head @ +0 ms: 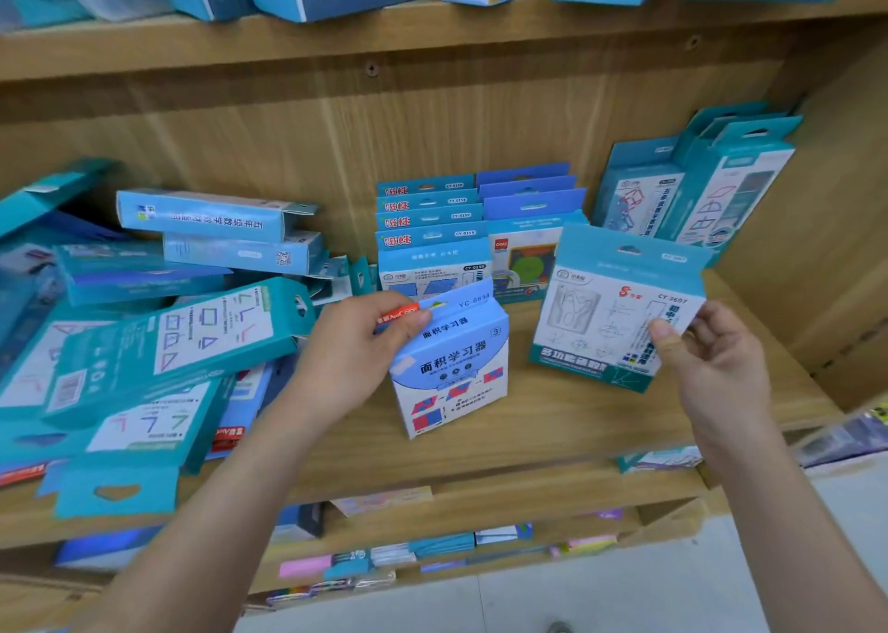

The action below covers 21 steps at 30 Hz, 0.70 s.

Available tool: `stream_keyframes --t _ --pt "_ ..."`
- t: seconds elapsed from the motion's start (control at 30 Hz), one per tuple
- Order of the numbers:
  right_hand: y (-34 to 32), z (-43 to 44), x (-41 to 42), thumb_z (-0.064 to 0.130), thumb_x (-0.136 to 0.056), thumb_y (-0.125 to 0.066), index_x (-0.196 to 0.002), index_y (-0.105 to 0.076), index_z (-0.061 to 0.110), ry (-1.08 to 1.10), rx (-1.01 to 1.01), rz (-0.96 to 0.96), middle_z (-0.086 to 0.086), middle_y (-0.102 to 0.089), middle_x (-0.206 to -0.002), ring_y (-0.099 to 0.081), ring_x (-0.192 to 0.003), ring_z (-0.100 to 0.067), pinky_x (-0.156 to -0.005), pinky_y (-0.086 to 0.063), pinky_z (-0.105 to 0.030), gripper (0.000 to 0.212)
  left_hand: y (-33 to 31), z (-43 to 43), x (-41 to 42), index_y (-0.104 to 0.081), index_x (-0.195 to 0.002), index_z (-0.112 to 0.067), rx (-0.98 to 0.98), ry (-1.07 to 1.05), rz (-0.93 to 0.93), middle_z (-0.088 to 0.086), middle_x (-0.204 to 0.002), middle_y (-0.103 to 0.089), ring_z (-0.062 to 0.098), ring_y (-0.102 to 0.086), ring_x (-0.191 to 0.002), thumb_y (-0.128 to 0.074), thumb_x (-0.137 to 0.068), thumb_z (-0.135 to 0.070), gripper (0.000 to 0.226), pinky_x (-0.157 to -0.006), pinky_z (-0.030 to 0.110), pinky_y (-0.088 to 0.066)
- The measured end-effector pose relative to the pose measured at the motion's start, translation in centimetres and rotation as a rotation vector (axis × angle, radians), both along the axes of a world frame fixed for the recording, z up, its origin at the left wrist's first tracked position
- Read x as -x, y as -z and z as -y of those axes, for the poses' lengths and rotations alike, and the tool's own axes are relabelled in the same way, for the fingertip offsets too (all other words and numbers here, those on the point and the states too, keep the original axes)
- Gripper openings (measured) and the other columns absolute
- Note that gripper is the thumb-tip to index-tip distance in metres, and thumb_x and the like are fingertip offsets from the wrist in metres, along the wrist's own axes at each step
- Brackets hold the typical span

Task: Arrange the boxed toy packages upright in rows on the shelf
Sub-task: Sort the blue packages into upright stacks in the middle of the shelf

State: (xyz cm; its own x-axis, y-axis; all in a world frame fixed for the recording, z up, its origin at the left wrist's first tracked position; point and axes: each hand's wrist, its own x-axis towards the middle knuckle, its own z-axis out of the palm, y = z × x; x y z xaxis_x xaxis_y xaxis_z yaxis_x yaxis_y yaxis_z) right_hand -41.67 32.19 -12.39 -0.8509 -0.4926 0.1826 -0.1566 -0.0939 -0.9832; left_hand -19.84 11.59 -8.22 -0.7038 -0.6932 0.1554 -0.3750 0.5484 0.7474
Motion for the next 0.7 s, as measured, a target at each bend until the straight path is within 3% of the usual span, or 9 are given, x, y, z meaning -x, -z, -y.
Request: stream_keyframes --t 0.17,0.27,0.4,0.47,0.53,0.6,0.7 --pt "0.9 0.0 0.3 -0.005 -0.089 -0.056 -0.097 -0.054 0.021 0.005 -0.035 -0.001 0.022 -0.071 -0.084 -0.065 -0.084 0.007 -0.071 -0.051 -0.01 0.027 0.1 -0.1 0.0 -0.068 -0.086 -0.025 -0.038 -0.025 -0.075 -0.012 -0.08 -0.069 -0.002 -0.061 -0.073 -0.06 -0.085 -0.041 0.018 -0.057 0.018 -0.044" --pt "1.6 -0.3 0.4 -0.005 -0.089 -0.055 -0.109 -0.054 0.011 0.001 -0.053 0.011 0.011 -0.07 -0.097 -0.064 -0.086 0.009 -0.07 -0.049 -0.008 0.025 -0.1 -0.5 -0.7 -0.065 -0.098 -0.032 -0.101 -0.01 -0.078 -0.016 -0.088 -0.069 -0.004 -0.064 -0.079 -0.065 -0.07 -0.051 0.034 -0.061 0.013 -0.05" --pt "2.0 -0.8 1.0 0.0 -0.088 -0.058 -0.12 -0.049 0.005 -0.028 -0.137 -0.009 -0.004 -0.065 -0.112 -0.062 -0.093 0.006 -0.074 -0.05 -0.01 0.034 0.3 -1.1 -1.1 -0.055 -0.101 -0.042 -0.127 -0.017 -0.008 -0.021 -0.093 -0.066 -0.01 -0.062 -0.082 -0.082 -0.066 -0.031 0.045 -0.062 0.009 -0.051" --pt "1.8 -1.1 1.3 0.003 -0.084 -0.064 -0.123 -0.046 0.008 -0.048 -0.179 -0.01 -0.01 -0.063 -0.118 -0.061 -0.104 -0.007 -0.079 -0.052 -0.015 0.043 0.8 -1.3 -1.1 -0.052 -0.102 -0.04 -0.13 -0.042 -0.012 -0.02 -0.093 -0.066 -0.012 -0.061 -0.083 -0.084 -0.067 -0.023 0.05 -0.061 0.01 -0.052" --pt "1.3 -1.4 1.4 0.011 -0.076 -0.072 -0.128 -0.04 0.019 -0.067 -0.193 -0.002 -0.005 -0.062 -0.12 -0.058 -0.113 -0.015 -0.088 -0.051 -0.026 0.061 1.1 -1.6 -1.0 -0.045 -0.1 -0.042 -0.152 -0.06 -0.023 -0.018 -0.094 -0.065 -0.012 -0.062 -0.083 -0.084 -0.068 -0.021 0.055 -0.059 0.015 -0.054" --pt "0.6 -1.5 1.2 0.018 -0.07 -0.076 -0.129 -0.034 0.034 -0.086 -0.214 -0.012 0.002 -0.061 -0.121 -0.056 -0.114 -0.012 -0.092 -0.047 -0.032 0.074 1.4 -2.0 -0.8 -0.04 -0.098 -0.046 -0.164 -0.075 -0.039 -0.016 -0.095 -0.066 -0.007 -0.065 -0.082 -0.083 -0.068 -0.019 0.059 -0.058 0.016 -0.054" --pt "0.3 -1.3 1.3 0.007 -0.075 -0.075 -0.136 -0.029 0.04 -0.118 -0.234 -0.025 0.004 -0.062 -0.119 -0.057 -0.113 -0.01 -0.091 -0.05 -0.034 0.083 1.8 -2.7 -0.2 -0.037 -0.099 -0.05 -0.151 -0.086 -0.062 -0.012 -0.099 -0.068 0.0 -0.067 -0.086 -0.084 -0.068 -0.017 0.065 -0.062 0.019 -0.056"
